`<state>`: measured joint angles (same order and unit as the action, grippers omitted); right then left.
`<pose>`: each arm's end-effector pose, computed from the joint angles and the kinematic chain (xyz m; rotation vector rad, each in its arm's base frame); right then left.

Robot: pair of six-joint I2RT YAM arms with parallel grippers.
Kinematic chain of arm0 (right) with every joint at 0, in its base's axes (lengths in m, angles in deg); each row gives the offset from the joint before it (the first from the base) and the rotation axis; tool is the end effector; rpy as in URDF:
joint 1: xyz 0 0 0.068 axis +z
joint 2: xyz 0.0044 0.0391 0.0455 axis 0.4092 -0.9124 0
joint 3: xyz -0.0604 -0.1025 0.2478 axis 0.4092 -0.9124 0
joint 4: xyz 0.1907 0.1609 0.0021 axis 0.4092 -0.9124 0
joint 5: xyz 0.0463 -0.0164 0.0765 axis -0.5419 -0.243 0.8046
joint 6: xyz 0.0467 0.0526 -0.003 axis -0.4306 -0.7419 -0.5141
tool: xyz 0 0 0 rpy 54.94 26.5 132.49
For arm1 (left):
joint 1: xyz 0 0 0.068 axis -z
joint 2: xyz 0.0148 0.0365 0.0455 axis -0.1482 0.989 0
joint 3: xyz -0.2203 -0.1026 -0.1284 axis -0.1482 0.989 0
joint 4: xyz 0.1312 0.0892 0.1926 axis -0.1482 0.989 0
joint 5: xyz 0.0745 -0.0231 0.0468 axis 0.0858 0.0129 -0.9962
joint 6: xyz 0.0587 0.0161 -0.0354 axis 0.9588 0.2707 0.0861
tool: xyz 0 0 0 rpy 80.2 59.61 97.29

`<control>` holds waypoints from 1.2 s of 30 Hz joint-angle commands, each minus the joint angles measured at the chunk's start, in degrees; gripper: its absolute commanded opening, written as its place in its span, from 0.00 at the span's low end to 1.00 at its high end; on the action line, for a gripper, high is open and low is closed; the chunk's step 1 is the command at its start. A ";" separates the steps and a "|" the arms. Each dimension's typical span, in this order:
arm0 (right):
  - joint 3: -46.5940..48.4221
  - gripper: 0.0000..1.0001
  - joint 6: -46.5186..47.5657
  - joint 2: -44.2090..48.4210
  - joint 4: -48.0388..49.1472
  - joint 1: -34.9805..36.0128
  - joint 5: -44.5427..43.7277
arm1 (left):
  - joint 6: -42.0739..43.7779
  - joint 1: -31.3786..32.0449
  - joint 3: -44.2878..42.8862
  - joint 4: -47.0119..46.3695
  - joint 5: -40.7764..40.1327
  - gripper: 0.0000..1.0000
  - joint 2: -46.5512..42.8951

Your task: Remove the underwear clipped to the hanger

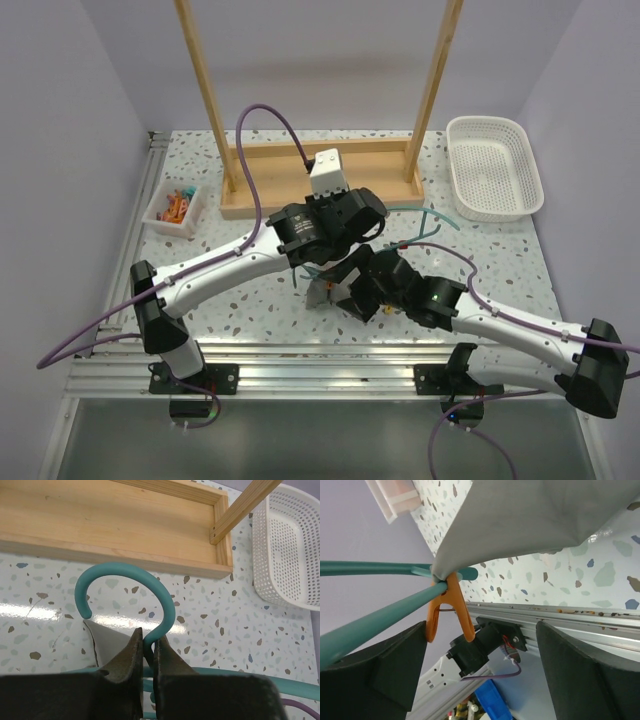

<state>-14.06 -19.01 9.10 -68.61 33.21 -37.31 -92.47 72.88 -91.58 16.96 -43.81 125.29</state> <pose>0.1294 0.1886 0.2450 0.9662 2.3795 1.2118 0.1930 -0.2987 0.3799 -0.3464 2.0210 -0.2961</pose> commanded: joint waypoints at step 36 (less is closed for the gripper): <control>5.50 0.00 35.81 1.41 9.41 0.03 1.54 | 0.82 -3.53 0.24 -1.70 1.98 0.00 -2.22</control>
<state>-11.31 11.41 8.38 -65.29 33.16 -37.51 -92.58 69.99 -92.28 16.22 -44.42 124.26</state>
